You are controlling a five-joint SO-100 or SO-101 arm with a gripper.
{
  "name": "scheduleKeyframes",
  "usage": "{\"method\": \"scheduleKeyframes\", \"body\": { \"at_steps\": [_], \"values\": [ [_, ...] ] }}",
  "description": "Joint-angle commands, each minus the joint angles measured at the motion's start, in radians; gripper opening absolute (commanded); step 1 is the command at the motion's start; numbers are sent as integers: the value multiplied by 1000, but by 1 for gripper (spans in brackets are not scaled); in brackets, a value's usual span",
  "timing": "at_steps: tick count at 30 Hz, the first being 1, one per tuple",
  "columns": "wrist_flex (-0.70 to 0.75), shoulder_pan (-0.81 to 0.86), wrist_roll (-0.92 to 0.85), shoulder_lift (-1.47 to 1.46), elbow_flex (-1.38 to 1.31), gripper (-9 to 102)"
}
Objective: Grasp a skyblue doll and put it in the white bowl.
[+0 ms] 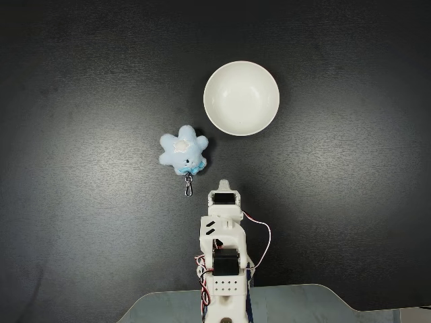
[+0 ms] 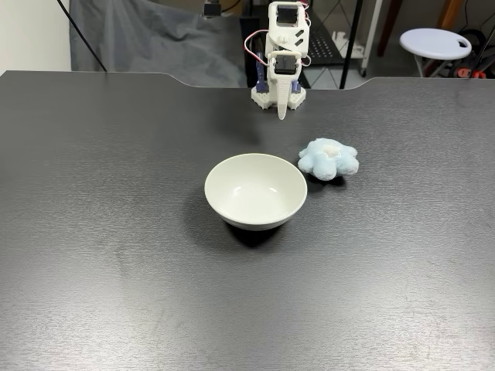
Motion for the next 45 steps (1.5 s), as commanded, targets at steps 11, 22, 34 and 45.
{"method": "scheduleKeyframes", "body": {
  "at_steps": [11,22,34,45],
  "values": [
    [-8,-2,5,6,-14,0],
    [-8,0,5,6,-14,0],
    [-15,-9,0,6,-12,0],
    [-518,2,11,8,-12,0]
  ]
}}
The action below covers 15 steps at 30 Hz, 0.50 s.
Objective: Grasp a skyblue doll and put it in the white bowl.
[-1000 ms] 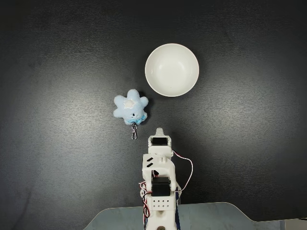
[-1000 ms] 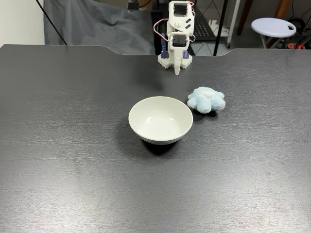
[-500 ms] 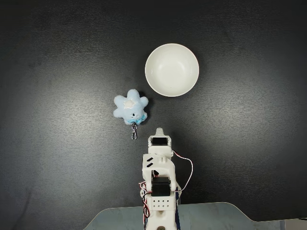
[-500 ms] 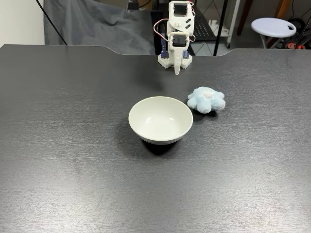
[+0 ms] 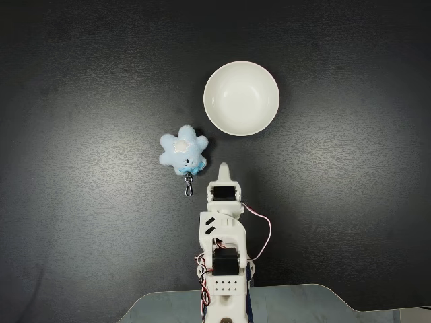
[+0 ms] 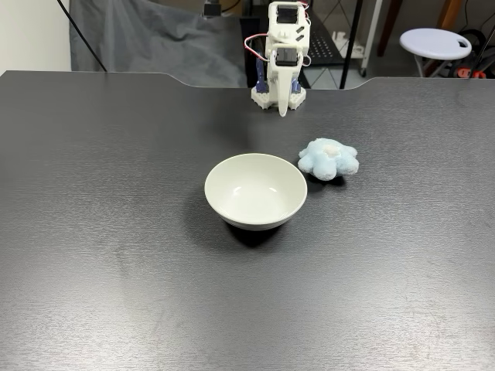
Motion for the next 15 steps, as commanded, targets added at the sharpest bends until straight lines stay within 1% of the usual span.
{"method": "scheduleKeyframes", "body": {
  "at_steps": [1,4,9,11,15],
  "values": [
    [-201,3,11,8,-21,0],
    [-235,-3,11,8,-52,0],
    [-199,0,9,-12,-229,0],
    [-127,-9,6,-23,-341,0],
    [118,-11,6,-178,-603,0]
  ]
}}
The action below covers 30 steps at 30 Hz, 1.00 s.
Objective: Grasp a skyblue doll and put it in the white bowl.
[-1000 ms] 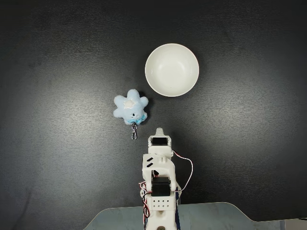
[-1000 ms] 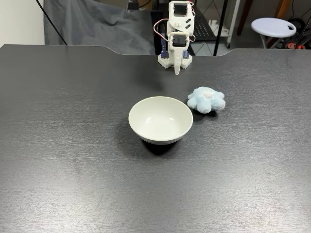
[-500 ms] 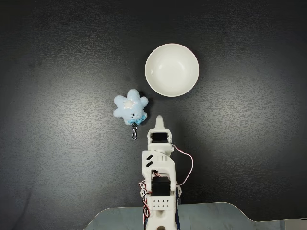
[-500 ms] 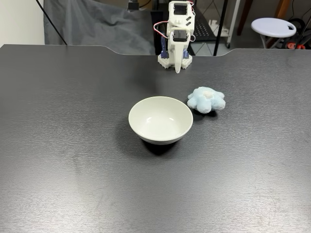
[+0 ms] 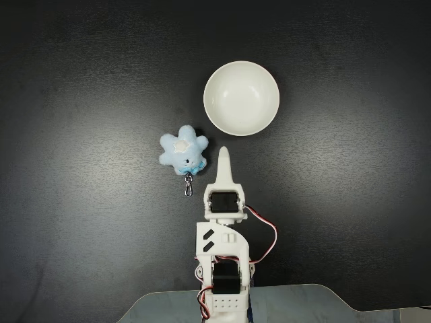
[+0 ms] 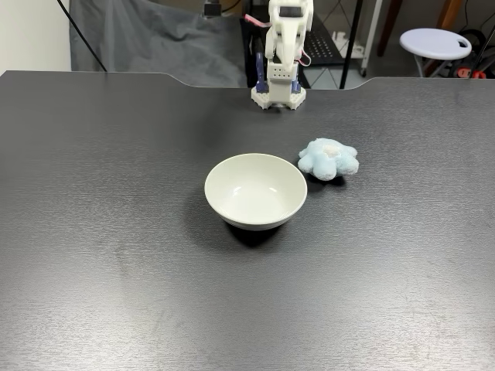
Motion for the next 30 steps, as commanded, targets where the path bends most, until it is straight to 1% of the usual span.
{"method": "scheduleKeyframes", "body": {
  "at_steps": [1,7,10,14,19,22,25,30],
  "values": [
    [236,-9,8,-181,-350,0],
    [644,-11,-5,-578,-709,0],
    [750,-17,-61,-756,-813,0],
    [756,-115,-293,-908,-864,0],
    [772,-275,-632,-940,-853,0],
    [787,-360,-788,-943,-848,0],
    [816,-414,-841,-962,-818,0],
    [822,-410,-844,-965,-753,0]
  ]
}}
